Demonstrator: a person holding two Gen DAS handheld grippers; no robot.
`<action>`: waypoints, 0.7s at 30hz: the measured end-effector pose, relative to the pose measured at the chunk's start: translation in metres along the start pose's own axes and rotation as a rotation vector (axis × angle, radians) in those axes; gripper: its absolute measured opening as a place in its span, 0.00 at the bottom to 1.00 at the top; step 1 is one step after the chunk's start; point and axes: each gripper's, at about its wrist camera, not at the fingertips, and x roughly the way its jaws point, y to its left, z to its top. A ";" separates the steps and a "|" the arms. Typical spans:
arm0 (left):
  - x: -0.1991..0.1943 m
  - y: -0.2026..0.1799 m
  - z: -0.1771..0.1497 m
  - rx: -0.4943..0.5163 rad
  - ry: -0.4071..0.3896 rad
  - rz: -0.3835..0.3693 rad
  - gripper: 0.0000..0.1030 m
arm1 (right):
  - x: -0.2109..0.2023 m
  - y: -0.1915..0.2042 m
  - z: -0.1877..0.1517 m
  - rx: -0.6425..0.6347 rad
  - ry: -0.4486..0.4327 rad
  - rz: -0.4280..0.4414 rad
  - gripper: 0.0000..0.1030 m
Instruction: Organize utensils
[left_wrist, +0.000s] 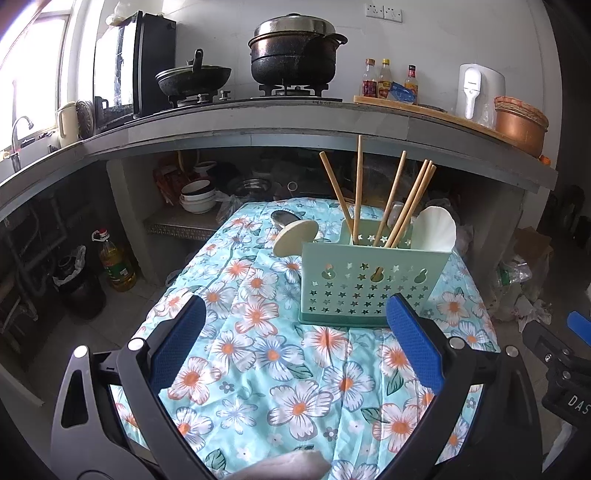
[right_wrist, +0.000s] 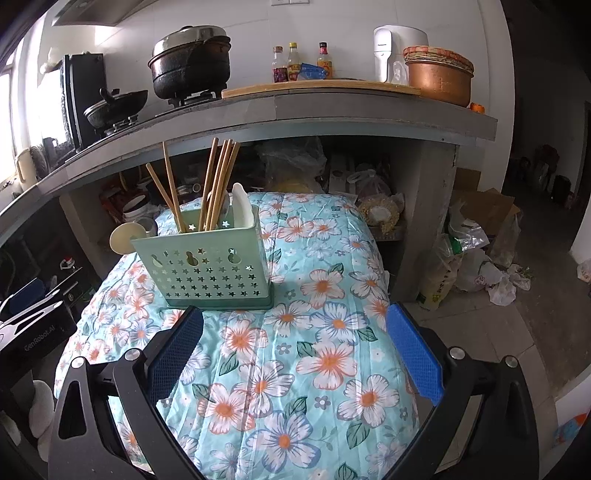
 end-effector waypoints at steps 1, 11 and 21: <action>0.001 -0.001 0.000 0.001 0.005 -0.001 0.92 | 0.000 -0.001 0.000 -0.001 -0.001 -0.005 0.94; -0.002 -0.013 0.003 0.036 0.006 0.005 0.92 | -0.002 -0.010 0.001 0.010 -0.008 -0.012 0.94; -0.004 -0.014 0.003 0.042 0.003 0.026 0.92 | 0.003 -0.004 0.000 -0.012 0.014 -0.002 0.94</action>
